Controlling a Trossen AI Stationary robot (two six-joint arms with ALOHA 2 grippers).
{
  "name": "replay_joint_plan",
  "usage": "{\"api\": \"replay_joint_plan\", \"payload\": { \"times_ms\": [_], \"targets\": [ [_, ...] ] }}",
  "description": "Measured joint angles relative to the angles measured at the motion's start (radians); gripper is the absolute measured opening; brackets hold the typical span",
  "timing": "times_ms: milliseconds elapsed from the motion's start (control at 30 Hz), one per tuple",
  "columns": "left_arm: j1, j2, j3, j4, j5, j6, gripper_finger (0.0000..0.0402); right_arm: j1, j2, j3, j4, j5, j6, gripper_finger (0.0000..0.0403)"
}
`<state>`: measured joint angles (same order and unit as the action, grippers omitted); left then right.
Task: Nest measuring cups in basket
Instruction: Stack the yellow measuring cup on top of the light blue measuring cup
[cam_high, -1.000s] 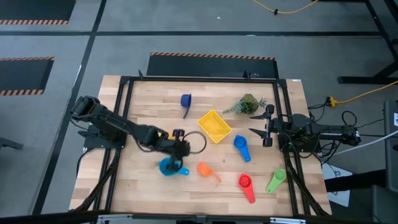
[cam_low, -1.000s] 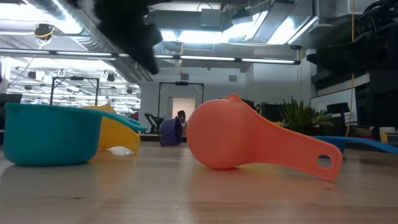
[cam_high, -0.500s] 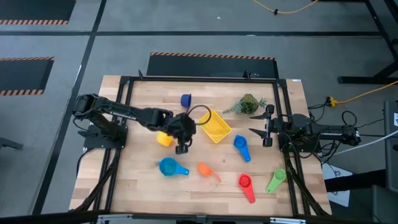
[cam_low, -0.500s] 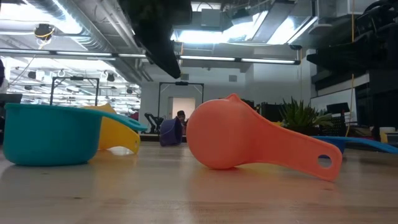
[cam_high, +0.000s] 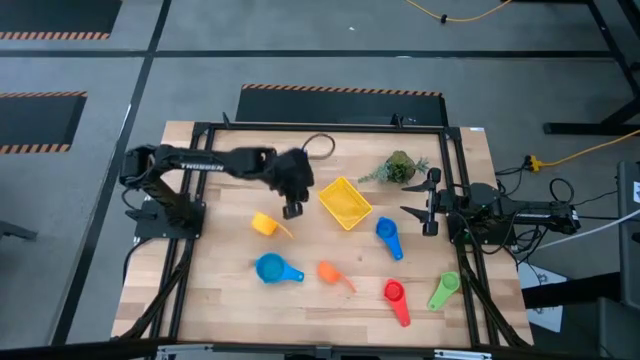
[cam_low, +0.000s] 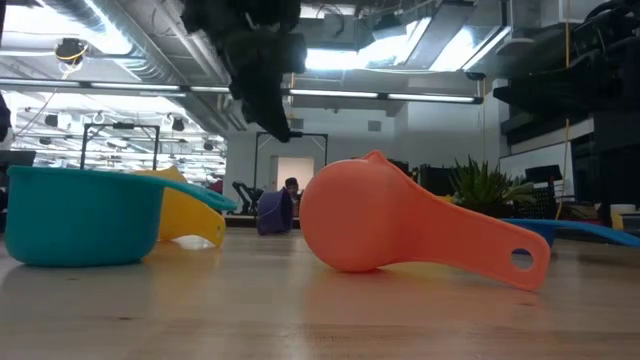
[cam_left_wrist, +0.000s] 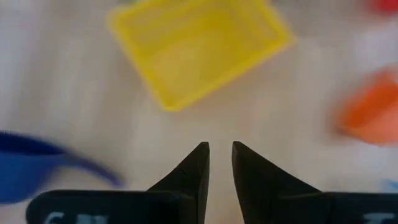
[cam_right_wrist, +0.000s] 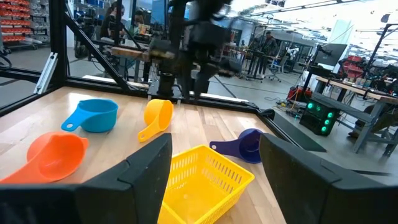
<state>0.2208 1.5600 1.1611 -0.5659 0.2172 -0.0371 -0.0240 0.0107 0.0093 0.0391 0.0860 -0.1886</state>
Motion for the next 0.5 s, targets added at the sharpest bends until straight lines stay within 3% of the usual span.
{"api": "replay_joint_plan", "payload": {
  "times_ms": [67, 167, 367, 500],
  "targets": [
    [0.072, 0.0, 0.0, -0.04, 0.177, 0.003, 0.0061, 0.0, 0.0, 0.0, 0.0, 0.0, 0.0, 0.0248],
    [0.173, 0.0, 0.0, -0.11, 0.296, 0.003, 0.0064, 0.0, 0.0, 0.0, 0.0, 0.0, 0.0, 0.0248],
    [0.325, 0.0, 0.0, -0.293, 0.334, 0.021, 0.0065, 0.0, 0.0, 0.0, 0.0, 0.0, 0.0, 0.0248],
    [0.378, 0.0, 0.0, -0.412, 0.324, 0.163, 0.0065, 0.0, 0.0, 0.0, 0.0, 0.0, 0.0, 0.0248]
  ]
}}
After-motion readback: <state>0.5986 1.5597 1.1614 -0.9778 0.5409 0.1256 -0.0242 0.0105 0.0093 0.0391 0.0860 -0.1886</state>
